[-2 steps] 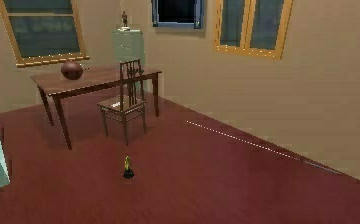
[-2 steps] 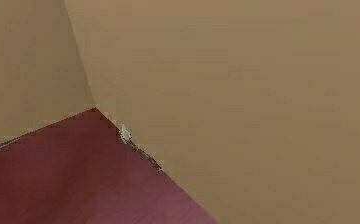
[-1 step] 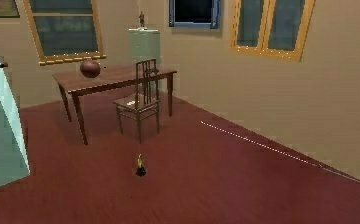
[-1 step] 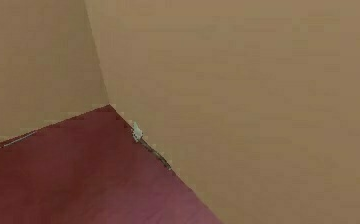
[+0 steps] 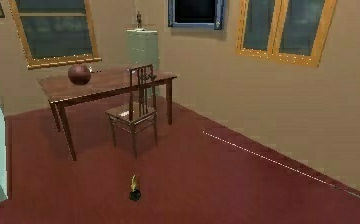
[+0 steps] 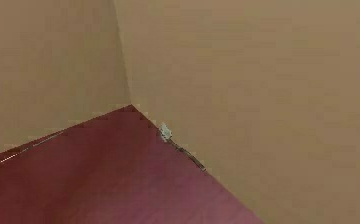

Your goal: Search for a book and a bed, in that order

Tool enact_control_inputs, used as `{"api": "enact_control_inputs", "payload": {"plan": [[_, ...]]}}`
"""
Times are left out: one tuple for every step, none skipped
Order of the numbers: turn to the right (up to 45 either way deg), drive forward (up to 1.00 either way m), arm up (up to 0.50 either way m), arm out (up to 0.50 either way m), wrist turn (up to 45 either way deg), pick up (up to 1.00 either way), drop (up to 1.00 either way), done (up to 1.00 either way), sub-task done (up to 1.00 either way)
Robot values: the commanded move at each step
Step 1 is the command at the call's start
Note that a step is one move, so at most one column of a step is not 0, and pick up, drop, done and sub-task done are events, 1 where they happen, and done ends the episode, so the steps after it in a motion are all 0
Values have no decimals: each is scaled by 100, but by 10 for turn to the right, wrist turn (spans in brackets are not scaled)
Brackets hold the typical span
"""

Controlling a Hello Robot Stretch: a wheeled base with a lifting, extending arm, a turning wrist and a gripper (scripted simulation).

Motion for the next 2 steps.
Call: {"api": "enact_control_inputs", "payload": {"plan": [[-330,0,0,0,0,0,0,0,0],[0,100,0,0,0,0,0,0,0]]}}
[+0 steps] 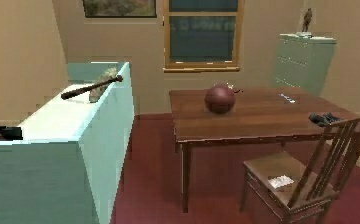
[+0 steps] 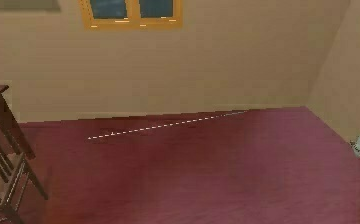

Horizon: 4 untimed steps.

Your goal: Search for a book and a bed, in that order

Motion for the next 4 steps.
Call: {"api": "enact_control_inputs", "payload": {"plan": [[-30,0,0,0,0,0,0,0,0],[-30,0,0,0,0,0,0,0,0],[0,5,0,0,0,0,0,0,0],[0,35,0,0,0,0,0,0,0]]}}
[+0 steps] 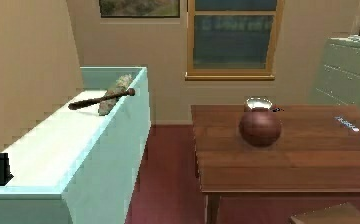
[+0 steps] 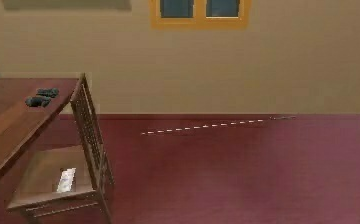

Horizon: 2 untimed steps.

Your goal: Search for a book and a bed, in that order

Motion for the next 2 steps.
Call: {"api": "enact_control_inputs", "payload": {"plan": [[-270,0,0,0,0,0,0,0,0],[0,0,0,0,0,0,0,100,0]]}}
